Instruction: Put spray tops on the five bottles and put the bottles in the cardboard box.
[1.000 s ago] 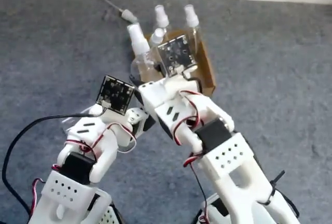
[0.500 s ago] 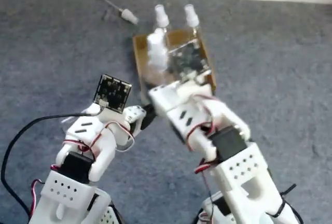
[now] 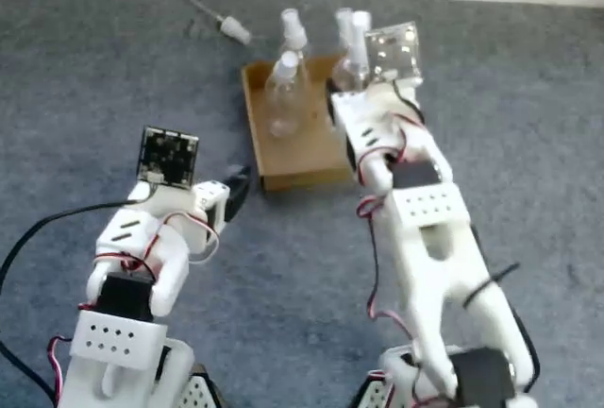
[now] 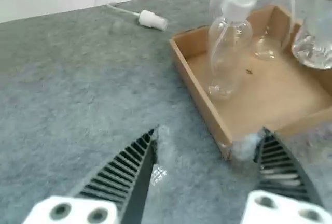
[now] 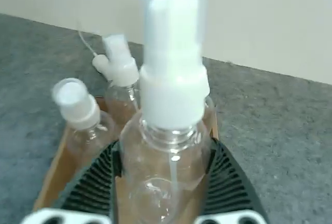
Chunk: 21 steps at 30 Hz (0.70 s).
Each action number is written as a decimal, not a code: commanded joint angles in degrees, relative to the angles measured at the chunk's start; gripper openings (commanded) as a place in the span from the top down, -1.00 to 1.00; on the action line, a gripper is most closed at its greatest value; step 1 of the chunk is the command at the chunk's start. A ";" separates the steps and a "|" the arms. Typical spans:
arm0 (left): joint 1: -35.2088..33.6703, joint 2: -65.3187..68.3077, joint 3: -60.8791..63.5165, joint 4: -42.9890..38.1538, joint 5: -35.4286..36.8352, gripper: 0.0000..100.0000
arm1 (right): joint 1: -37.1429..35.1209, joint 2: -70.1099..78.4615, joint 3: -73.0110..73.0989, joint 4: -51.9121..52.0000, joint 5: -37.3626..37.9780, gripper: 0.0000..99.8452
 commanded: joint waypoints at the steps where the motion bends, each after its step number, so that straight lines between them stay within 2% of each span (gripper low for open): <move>1: -1.01 0.04 -0.48 -2.46 0.62 0.53 | 1.80 4.53 -3.91 -7.34 0.70 0.99; 14: -0.92 0.04 -0.57 -2.46 0.35 0.53 | 1.89 18.51 -3.91 -18.68 0.35 0.99; 21: -1.01 0.04 -0.57 -2.46 0.35 0.53 | 1.71 21.67 -3.91 -19.03 0.70 0.99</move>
